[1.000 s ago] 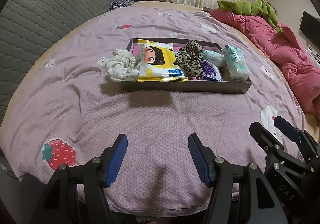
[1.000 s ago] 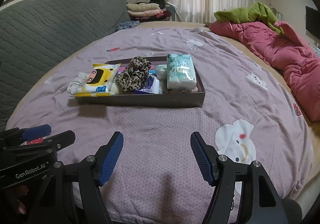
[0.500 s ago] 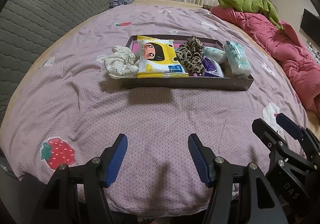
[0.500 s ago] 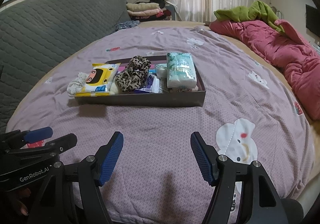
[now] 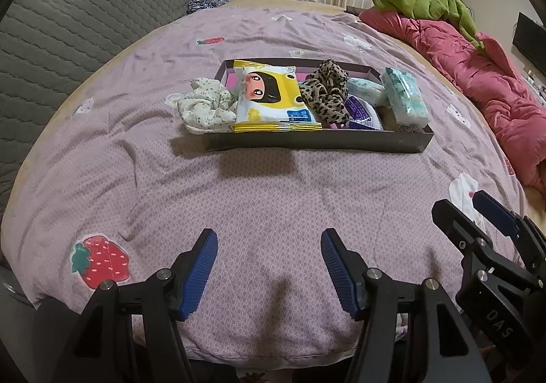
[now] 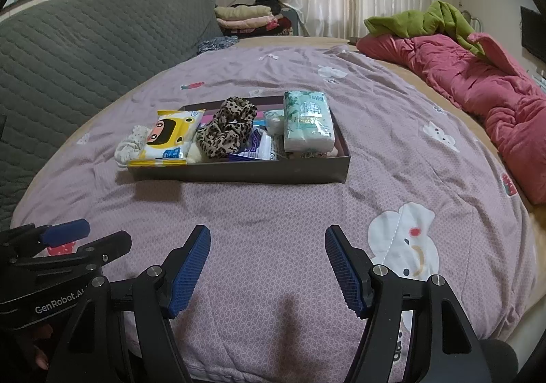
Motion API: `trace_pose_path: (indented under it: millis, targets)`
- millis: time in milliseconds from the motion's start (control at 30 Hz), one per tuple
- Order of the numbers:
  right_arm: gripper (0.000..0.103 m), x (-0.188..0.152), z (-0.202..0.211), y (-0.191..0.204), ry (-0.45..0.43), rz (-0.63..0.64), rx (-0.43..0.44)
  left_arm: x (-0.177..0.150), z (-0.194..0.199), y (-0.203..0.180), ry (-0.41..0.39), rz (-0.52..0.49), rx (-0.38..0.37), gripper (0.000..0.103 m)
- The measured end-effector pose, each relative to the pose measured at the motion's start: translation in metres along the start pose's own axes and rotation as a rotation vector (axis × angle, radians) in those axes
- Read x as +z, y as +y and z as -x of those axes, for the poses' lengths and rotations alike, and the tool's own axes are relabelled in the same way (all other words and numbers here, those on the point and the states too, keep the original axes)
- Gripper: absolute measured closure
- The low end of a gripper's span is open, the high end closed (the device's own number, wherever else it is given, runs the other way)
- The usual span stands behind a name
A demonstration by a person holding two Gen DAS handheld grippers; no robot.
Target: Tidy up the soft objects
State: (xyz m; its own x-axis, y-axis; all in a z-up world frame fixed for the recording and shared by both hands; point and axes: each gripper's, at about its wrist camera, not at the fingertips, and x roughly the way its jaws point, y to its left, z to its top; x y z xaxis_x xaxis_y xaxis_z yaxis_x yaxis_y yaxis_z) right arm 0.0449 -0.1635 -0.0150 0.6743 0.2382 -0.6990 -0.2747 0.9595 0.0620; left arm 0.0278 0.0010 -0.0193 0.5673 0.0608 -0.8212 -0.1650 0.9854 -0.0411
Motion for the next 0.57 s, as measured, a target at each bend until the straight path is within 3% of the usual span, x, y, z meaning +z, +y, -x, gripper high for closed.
trace_pose_path:
  millis: [567]
  targets:
    - [0.032, -0.001, -0.010, -0.008, 0.021, -0.035, 0.004, -0.004, -0.023, 0.002, 0.034, -0.014, 0.028, 0.040]
